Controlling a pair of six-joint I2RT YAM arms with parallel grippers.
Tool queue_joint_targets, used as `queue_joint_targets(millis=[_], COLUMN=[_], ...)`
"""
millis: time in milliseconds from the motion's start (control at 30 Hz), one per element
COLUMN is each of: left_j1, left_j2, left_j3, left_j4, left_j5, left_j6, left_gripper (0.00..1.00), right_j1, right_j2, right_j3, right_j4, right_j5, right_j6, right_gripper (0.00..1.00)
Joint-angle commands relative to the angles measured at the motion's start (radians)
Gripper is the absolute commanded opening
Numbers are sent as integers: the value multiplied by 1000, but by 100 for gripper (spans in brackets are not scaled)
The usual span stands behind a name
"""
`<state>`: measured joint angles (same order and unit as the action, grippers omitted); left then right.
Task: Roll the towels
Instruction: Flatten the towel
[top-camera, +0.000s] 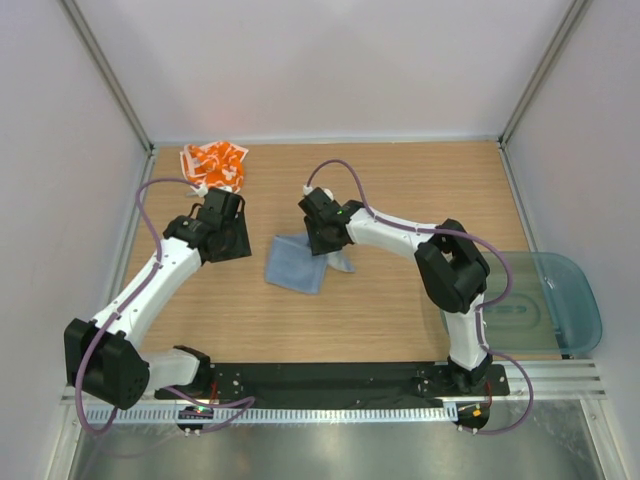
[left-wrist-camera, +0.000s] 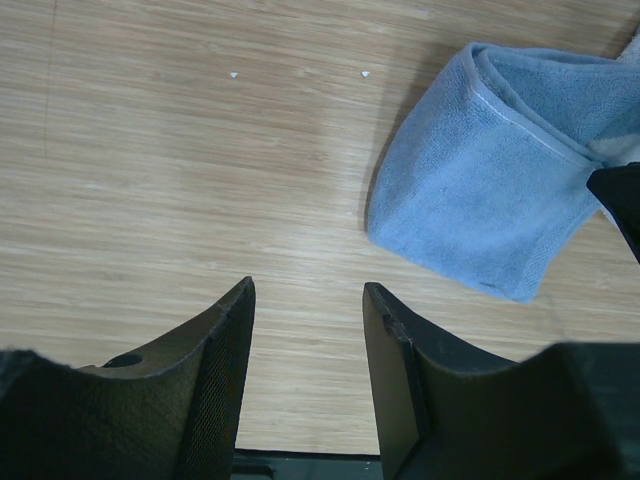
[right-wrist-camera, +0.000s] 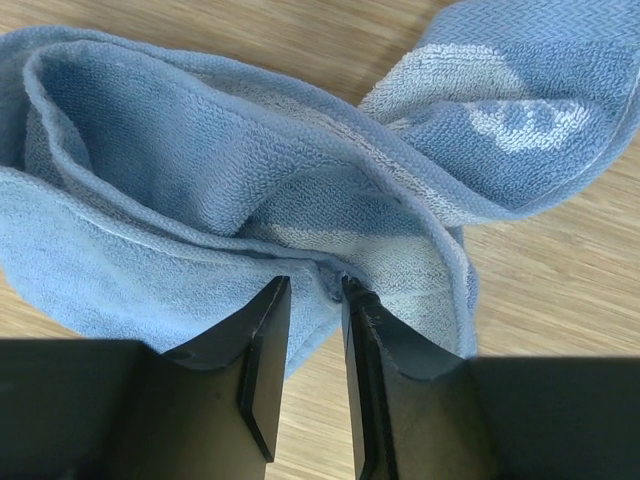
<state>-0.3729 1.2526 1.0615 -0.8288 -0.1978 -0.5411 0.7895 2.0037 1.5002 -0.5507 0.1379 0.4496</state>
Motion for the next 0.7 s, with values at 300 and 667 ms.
queue_joint_targets(millis=[300, 667], left_j1=[-1, -1], left_j2=[5, 8], left_j3=[3, 5], left_j4=[13, 13], left_j5=[-5, -11], left_j6=[10, 10], left_gripper=[49, 49], right_j1=[16, 17], right_j2=[-29, -106], right_j3=[-47, -40], right_j4=[31, 11], right_j5=[3, 12], right_j6=[23, 24], right_gripper=[12, 1])
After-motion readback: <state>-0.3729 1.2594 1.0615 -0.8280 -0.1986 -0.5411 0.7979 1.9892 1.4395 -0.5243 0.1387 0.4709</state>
